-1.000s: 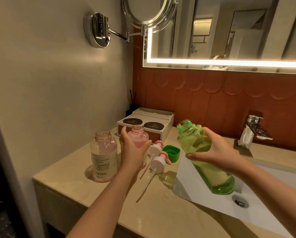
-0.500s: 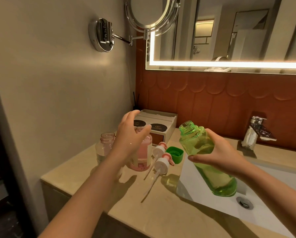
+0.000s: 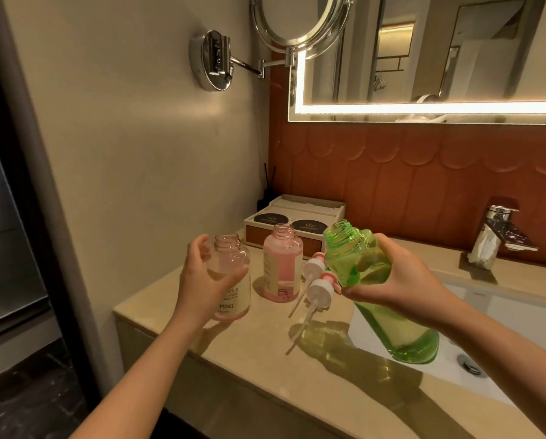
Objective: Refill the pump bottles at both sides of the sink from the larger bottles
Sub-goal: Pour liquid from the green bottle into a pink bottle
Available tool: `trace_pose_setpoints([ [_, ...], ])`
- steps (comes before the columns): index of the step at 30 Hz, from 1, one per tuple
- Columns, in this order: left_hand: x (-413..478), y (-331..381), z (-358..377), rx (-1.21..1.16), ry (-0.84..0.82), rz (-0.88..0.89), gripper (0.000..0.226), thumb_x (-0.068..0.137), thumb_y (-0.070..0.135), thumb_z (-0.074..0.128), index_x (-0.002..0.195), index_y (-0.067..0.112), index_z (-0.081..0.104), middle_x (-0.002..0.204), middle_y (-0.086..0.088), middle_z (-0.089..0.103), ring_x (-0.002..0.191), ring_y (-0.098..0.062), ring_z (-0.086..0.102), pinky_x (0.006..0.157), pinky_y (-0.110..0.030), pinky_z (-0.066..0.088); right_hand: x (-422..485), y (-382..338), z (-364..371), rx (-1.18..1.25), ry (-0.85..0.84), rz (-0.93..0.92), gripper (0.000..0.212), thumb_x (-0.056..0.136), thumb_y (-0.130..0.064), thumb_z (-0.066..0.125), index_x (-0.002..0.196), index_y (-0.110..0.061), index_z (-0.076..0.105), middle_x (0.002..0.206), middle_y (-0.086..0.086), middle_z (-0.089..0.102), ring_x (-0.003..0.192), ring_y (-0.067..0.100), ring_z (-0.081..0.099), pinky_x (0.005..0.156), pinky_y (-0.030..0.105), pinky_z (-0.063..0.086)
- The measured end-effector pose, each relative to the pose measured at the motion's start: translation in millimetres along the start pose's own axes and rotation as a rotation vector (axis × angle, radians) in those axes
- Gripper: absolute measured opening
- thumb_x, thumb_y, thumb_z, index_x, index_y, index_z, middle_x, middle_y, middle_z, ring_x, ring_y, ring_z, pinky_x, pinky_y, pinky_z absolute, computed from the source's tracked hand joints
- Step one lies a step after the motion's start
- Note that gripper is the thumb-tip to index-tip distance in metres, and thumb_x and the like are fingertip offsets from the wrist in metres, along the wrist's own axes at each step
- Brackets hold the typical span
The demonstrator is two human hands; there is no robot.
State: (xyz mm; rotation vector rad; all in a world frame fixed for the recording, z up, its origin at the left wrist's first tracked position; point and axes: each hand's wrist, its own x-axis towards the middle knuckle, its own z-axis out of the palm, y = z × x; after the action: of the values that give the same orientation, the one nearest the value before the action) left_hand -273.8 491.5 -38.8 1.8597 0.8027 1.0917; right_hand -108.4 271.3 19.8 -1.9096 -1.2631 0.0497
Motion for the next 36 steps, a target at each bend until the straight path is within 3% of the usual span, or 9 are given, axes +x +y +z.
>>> trace_pose_setpoints([
  [7,-1.0,-14.5,10.9,-0.126,0.006,-0.069,0.083,0.066,0.025,0.083,0.134,0.026,0.036,0.125,0.0,0.051,0.11,-0.018,0.05,0.069,-0.021,0.044,-8.2,-8.0,7.2,-0.051,-0.032,0.028,0.064,0.061,-0.032,0.084,0.106,-0.038,0.04,0.091,-0.024,0.055,0.082,-0.007,0.055,0.057,0.008,0.045],
  [11,-4.5,-13.4,16.0,-0.169,0.029,-0.112,0.077,0.064,0.024,0.085,0.126,0.032,0.04,0.117,0.004,0.053,0.106,-0.021,0.051,0.057,-0.028,0.053,-11.7,-12.5,8.6,-0.105,-0.037,0.034,0.065,0.062,-0.033,0.084,0.103,-0.04,0.034,0.087,-0.027,0.048,0.08,-0.008,0.052,0.057,0.01,0.043],
  [13,-9.7,-13.2,16.9,-0.137,0.051,-0.089,0.074,0.063,0.026,0.085,0.121,0.032,0.041,0.112,0.006,0.055,0.103,-0.019,0.052,0.061,-0.026,0.049,-12.4,-14.5,6.5,-0.112,-0.046,0.047,0.066,0.062,-0.033,0.083,0.104,-0.041,0.032,0.088,-0.026,0.048,0.08,-0.008,0.051,0.057,0.011,0.044],
  [16,-19.6,-12.9,16.7,-0.129,0.044,-0.076,0.076,0.054,0.038,0.085,0.114,0.038,0.038,0.103,0.016,0.053,0.099,-0.017,0.052,0.083,-0.045,0.051,-13.2,-14.7,2.2,-0.123,-0.062,0.059,0.068,0.063,-0.033,0.083,0.109,-0.039,0.034,0.09,-0.024,0.05,0.082,-0.008,0.051,0.055,0.009,0.043],
  [18,-26.3,-12.6,17.7,-0.121,0.027,-0.06,0.076,0.055,0.039,0.084,0.115,0.037,0.038,0.106,0.013,0.053,0.1,-0.016,0.052,0.088,-0.046,0.048,-13.7,-15.1,-0.3,-0.147,-0.075,0.064,0.069,0.063,-0.034,0.083,0.114,-0.037,0.036,0.09,-0.024,0.051,0.081,-0.009,0.051,0.054,0.008,0.042],
  [22,-37.7,-7.5,24.2,-0.152,-0.021,-0.016,0.077,0.058,0.034,0.086,0.119,0.033,0.039,0.112,0.01,0.054,0.103,-0.015,0.054,0.084,-0.037,0.048,-13.5,-18.2,-3.4,-0.221,-0.084,0.056,0.085,0.063,-0.036,0.082,0.134,-0.028,0.036,0.089,-0.025,0.048,0.08,-0.007,0.05,0.057,0.008,0.042],
  [26,-40.2,8.1,30.9,-0.226,-0.043,0.033,0.083,0.048,0.051,0.086,0.115,0.035,0.041,0.114,0.009,0.057,0.1,-0.007,0.056,0.079,-0.023,0.045,-9.5,-23.5,-6.0,-0.243,-0.107,0.058,0.09,0.065,-0.034,0.082,0.139,-0.021,0.033,0.098,-0.015,0.049,0.088,0.004,0.048,0.06,0.009,0.041],
  [30,-39.0,17.7,37.3,-0.235,-0.045,0.064,0.071,0.053,0.05,0.079,0.115,0.036,0.046,0.109,0.015,0.059,0.103,-0.011,0.057,0.087,-0.037,0.048,-1.7,-27.7,-4.0,-0.267,-0.122,0.046,0.09,0.065,-0.035,0.082,0.139,-0.02,0.034,0.106,-0.012,0.048,0.096,0.008,0.046,0.078,0.019,0.039],
  [36,-39.9,16.7,43.3,-0.283,-0.071,0.06,0.037,0.07,0.027,0.081,0.099,0.032,0.059,0.094,0.016,0.068,0.09,-0.008,0.064,0.084,-0.045,0.053,13.0,-31.4,0.7,-0.327,-0.157,0.007,0.096,0.065,-0.037,0.082,0.144,-0.02,0.028,0.127,-0.002,0.052,0.098,0.008,0.044,0.081,0.019,0.038],
])
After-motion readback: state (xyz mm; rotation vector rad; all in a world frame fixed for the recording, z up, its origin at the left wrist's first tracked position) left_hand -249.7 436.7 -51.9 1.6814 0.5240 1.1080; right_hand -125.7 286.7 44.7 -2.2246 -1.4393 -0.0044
